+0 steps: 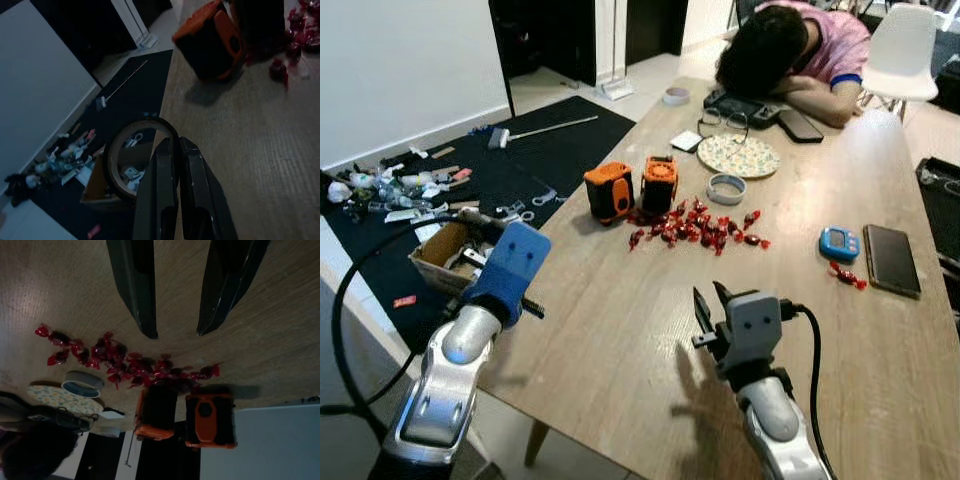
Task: Hang keys on a hook
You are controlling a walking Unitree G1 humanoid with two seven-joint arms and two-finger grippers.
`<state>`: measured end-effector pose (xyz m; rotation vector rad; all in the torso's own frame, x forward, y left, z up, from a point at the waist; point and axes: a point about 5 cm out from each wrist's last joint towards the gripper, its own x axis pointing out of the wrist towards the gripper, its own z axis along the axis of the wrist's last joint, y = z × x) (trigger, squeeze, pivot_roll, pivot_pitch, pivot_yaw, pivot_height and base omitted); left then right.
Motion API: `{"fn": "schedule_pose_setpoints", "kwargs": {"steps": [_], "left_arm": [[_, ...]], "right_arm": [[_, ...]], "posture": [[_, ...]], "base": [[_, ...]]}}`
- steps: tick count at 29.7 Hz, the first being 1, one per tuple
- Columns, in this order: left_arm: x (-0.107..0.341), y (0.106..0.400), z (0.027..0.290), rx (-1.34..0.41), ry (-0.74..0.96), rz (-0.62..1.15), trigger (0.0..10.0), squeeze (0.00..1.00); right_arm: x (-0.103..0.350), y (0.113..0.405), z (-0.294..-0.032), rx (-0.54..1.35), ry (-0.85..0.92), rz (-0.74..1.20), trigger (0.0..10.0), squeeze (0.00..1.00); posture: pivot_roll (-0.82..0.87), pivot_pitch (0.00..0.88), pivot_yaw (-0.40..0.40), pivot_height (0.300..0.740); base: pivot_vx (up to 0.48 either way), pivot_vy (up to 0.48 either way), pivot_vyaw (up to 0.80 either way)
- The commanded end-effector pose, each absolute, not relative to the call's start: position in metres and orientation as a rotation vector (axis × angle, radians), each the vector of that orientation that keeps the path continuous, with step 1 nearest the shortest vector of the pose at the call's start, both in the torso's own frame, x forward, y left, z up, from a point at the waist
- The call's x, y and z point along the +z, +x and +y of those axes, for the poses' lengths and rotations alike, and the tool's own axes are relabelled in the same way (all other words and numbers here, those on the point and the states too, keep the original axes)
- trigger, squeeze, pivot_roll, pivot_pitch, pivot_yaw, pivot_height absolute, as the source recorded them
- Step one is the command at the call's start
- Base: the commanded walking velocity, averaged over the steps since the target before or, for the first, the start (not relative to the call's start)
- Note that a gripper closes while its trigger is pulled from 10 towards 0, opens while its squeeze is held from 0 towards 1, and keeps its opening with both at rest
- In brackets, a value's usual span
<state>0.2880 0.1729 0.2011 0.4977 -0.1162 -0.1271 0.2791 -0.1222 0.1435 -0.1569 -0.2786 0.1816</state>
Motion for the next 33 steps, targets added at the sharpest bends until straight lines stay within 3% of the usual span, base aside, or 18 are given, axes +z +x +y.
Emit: {"fn": "schedule_pose_setpoints", "kwargs": {"steps": [1, 9, 33], "left_arm": [[0.199, 0.284, 0.167, -0.131, 0.500, -0.128, 10.0, 0.00], [0.165, 0.242, 0.144, -0.112, 0.375, -0.101, 10.0, 0.00], [0.171, 0.244, 0.151, -0.005, 0.355, -0.142, 10.0, 0.00]], "right_arm": [[0.143, 0.278, -0.123, 0.177, -0.150, -0.274, 10.0, 0.00], [0.154, 0.281, -0.114, 0.224, -0.131, -0.312, 10.0, 0.00], [0.154, 0.270, -0.117, 0.209, -0.078, -0.309, 10.0, 0.00]], "posture": [[0.13, 0.152, 0.005, 0.740], [0.14, 0.156, -0.024, 0.740], [0.14, 0.163, -0.020, 0.740]], "base": [[0.000, 0.000, 0.00], [0.000, 0.000, 0.00], [0.000, 0.000, 0.00]]}}
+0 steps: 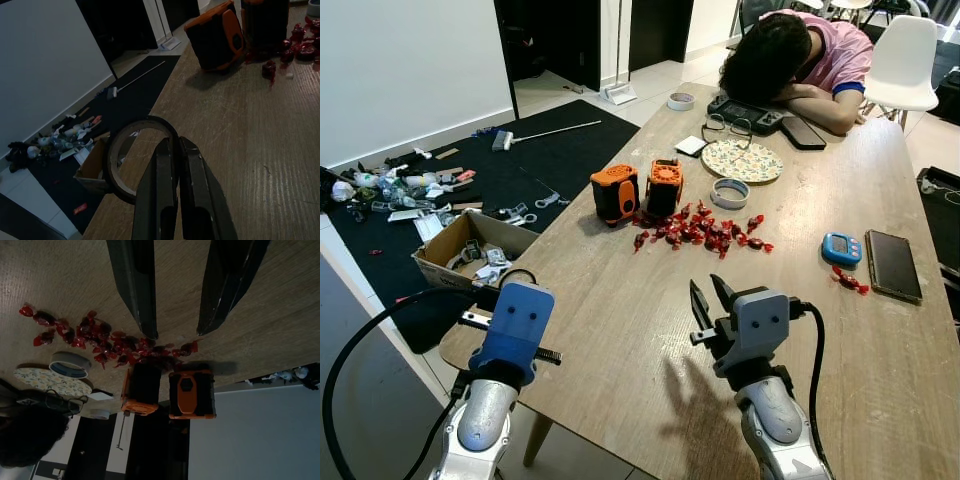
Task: Hang keys on a hook
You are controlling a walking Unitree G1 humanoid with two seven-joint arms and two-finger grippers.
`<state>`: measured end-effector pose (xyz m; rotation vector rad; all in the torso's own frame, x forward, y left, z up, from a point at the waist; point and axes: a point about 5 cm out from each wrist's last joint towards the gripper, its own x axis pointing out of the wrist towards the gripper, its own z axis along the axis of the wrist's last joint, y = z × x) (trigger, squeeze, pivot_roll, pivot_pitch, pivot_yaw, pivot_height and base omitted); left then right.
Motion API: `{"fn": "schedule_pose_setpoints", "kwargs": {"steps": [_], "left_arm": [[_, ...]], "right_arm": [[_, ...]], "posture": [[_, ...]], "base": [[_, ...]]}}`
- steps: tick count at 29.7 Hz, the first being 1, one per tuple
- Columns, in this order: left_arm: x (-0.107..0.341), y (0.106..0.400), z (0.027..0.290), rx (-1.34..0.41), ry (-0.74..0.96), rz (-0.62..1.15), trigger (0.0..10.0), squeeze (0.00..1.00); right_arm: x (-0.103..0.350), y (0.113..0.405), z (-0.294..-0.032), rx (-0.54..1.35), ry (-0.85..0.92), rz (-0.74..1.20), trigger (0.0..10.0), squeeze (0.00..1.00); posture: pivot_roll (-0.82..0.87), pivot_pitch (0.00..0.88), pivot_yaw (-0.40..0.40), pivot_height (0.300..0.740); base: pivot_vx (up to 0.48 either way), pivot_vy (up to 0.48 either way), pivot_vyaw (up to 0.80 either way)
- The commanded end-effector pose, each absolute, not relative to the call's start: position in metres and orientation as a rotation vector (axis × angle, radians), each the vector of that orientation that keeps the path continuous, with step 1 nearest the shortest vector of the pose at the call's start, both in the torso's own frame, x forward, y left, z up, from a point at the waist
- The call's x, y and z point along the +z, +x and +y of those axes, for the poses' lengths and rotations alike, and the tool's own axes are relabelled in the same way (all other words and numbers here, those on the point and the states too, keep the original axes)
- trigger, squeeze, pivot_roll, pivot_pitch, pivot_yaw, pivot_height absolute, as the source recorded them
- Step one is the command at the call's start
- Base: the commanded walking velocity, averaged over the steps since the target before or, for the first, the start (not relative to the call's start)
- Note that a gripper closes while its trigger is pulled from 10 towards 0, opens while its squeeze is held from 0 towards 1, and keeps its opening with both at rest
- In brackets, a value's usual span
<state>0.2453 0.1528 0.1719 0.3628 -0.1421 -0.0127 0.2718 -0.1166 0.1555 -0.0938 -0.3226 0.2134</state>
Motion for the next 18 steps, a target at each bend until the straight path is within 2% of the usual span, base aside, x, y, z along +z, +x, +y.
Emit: {"fn": "schedule_pose_setpoints", "kwargs": {"steps": [1, 4, 18], "left_arm": [[0.1707, 0.2436, 0.1516, -0.004, 0.355, -0.142, 10.0, 0.00], [0.1708, 0.2433, 0.1517, -0.002, 0.354, -0.142, 10.0, 0.00], [0.1695, 0.2417, 0.1530, 0.010, 0.358, -0.133, 10.0, 0.00]], "right_arm": [[0.1536, 0.2697, -0.1167, 0.213, -0.078, -0.308, 10.0, 0.00], [0.1535, 0.2698, -0.1158, 0.217, -0.077, -0.306, 10.0, 0.00], [0.1526, 0.2704, -0.1123, 0.234, -0.079, -0.299, 10.0, 0.00]], "posture": [[0.14, 0.163, -0.020, 0.740], [0.14, 0.165, -0.021, 0.740], [0.15, 0.166, -0.024, 0.740]], "base": [[0.000, 0.000, 0.00], [0.000, 0.000, 0.00], [-0.407, 0.000, 0.00]]}}
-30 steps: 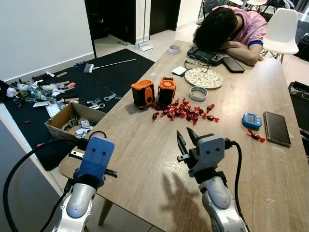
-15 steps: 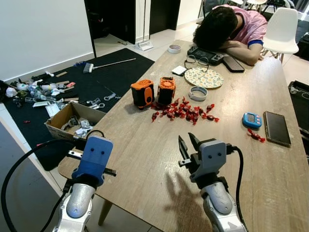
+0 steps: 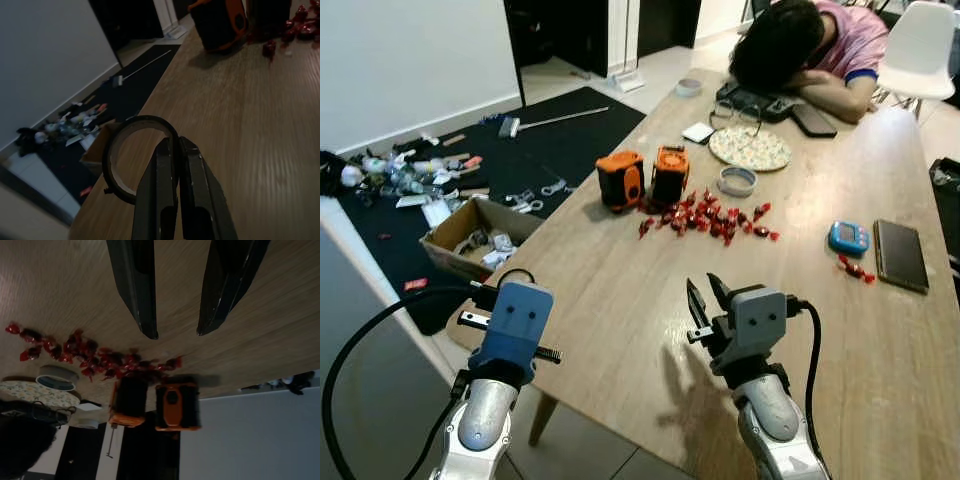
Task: Hang keys on a hook
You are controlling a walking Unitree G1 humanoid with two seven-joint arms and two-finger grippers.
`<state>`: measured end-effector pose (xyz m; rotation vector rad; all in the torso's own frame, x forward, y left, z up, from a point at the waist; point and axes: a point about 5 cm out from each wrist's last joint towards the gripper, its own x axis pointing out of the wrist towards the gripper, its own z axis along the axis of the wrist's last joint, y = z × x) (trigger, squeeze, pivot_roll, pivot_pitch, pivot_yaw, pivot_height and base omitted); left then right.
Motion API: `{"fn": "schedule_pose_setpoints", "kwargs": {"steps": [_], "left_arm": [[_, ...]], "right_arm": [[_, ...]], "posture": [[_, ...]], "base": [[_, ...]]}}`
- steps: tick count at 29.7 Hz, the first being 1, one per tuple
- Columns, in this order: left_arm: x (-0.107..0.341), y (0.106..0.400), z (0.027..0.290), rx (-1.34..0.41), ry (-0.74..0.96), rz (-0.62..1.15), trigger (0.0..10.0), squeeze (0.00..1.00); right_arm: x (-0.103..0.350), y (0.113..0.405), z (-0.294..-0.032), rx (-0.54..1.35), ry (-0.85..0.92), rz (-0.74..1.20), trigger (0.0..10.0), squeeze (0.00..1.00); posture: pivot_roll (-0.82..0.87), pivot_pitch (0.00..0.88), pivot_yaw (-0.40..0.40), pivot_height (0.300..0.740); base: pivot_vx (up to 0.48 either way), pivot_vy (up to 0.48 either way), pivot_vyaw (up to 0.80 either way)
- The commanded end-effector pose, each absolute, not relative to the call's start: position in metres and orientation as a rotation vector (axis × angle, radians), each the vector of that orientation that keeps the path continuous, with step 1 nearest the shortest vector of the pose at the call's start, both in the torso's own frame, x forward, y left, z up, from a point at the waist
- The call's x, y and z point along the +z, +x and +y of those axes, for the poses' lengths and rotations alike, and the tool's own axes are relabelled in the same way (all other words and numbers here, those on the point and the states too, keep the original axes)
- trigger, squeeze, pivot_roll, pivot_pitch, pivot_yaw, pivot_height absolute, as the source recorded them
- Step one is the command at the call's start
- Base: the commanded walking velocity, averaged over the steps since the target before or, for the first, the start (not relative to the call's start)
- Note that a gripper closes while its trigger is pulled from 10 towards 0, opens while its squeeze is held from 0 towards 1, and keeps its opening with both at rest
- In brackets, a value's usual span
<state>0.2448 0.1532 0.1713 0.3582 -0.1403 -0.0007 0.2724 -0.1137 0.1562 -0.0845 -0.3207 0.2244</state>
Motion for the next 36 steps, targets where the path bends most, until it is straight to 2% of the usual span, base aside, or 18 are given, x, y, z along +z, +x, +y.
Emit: {"fn": "schedule_pose_setpoints", "kwargs": {"steps": [1, 36], "left_arm": [[0.1695, 0.2417, 0.1530, 0.010, 0.358, -0.133, 10.0, 0.00], [0.1684, 0.2426, 0.1542, 0.015, 0.364, -0.129, 10.0, 0.00]], "right_arm": [[0.1526, 0.2704, -0.1123, 0.234, -0.079, -0.299, 10.0, 0.00], [0.1521, 0.2732, -0.1081, 0.249, -0.080, -0.301, 10.0, 0.00]], "posture": [[0.15, 0.166, -0.024, 0.740], [0.16, 0.158, -0.026, 0.740]], "base": [[-0.424, 0.000, 0.00], [-0.408, 0.000, 0.00]]}}
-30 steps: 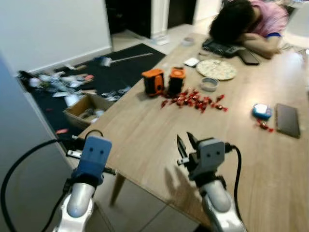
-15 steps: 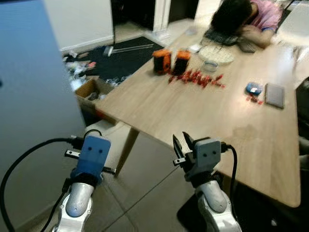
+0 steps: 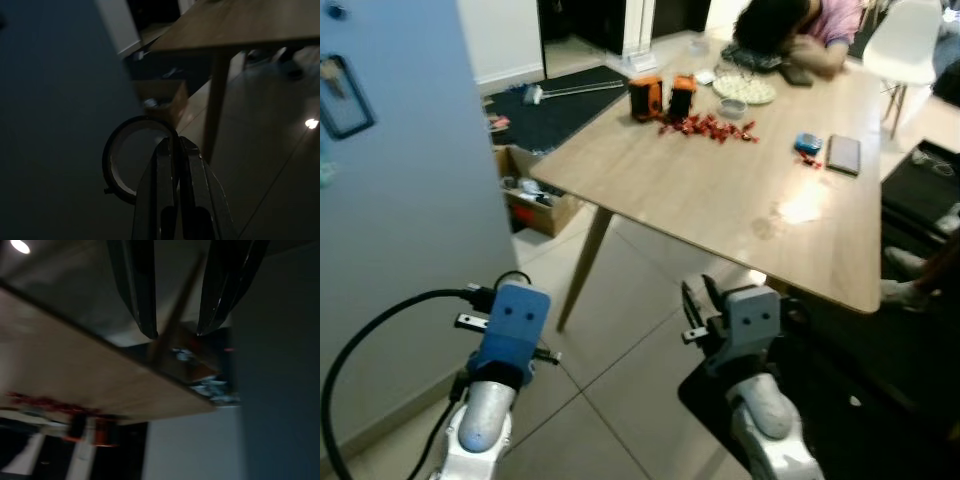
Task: Hang keys on a hook
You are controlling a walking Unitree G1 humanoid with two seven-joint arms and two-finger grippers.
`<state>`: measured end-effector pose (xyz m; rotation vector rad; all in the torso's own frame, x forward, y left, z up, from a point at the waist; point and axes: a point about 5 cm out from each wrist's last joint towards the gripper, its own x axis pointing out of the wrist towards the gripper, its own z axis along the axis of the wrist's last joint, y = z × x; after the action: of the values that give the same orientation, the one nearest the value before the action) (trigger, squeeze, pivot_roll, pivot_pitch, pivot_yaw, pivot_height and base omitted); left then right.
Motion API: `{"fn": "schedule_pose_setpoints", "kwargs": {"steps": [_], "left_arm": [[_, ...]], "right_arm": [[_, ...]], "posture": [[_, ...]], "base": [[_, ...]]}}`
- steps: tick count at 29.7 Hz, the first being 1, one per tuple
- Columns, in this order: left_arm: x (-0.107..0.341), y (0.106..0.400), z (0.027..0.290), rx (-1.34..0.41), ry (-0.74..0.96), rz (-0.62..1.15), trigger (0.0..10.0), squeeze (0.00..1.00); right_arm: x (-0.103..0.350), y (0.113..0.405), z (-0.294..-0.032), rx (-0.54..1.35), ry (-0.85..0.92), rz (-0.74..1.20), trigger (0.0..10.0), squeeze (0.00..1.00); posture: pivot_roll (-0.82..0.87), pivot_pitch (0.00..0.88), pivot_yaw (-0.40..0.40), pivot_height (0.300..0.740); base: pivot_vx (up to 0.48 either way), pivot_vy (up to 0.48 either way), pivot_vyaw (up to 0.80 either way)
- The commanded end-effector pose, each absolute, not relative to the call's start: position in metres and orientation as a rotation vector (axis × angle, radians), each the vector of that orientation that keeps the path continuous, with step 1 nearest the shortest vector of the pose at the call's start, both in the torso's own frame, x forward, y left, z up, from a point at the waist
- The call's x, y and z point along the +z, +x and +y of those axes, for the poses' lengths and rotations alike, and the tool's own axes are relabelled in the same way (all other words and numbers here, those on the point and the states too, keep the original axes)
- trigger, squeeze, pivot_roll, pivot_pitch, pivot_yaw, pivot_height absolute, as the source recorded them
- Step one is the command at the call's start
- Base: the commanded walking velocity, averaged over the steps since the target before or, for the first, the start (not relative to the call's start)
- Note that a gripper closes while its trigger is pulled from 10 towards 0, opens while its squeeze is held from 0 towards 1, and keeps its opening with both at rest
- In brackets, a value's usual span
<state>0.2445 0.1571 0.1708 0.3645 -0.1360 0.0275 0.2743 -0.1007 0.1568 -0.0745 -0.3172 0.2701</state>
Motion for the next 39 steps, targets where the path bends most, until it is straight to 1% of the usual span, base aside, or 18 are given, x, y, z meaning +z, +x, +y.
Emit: {"fn": "schedule_pose_setpoints", "kwargs": {"steps": [1, 3, 27, 33, 39], "left_arm": [[0.1684, 0.2426, 0.1542, 0.015, 0.364, -0.129, 10.0, 0.00], [0.1683, 0.2426, 0.1542, 0.015, 0.364, -0.130, 10.0, 0.00], [0.1685, 0.2440, 0.1518, 0.003, 0.367, -0.132, 10.0, 0.00], [0.1682, 0.2446, 0.1531, 0.009, 0.375, -0.130, 10.0, 0.00], [0.1681, 0.2448, 0.1530, 0.010, 0.376, -0.128, 10.0, 0.00]], "right_arm": [[0.1521, 0.2732, -0.1081, 0.249, -0.080, -0.301, 10.0, 0.00], [0.1521, 0.2732, -0.1081, 0.249, -0.080, -0.301, 10.0, 0.00], [0.1528, 0.2754, -0.1064, 0.256, -0.079, -0.308, 10.0, 0.00], [0.1530, 0.2764, -0.1051, 0.260, -0.114, -0.309, 10.0, 0.00], [0.1536, 0.2770, -0.1050, 0.259, -0.115, -0.310, 10.0, 0.00]], "posture": [[0.16, 0.158, -0.026, 0.740], [0.16, 0.157, -0.026, 0.740], [0.16, 0.153, -0.025, 0.740], [0.16, 0.154, -0.024, 0.740], [0.16, 0.155, -0.024, 0.740]], "base": [[-0.345, 0.000, 0.00], [-0.307, 0.000, 0.00], [0.000, 0.000, 0.00], [0.000, 0.000, 0.00], [0.000, 0.000, 0.78]]}}
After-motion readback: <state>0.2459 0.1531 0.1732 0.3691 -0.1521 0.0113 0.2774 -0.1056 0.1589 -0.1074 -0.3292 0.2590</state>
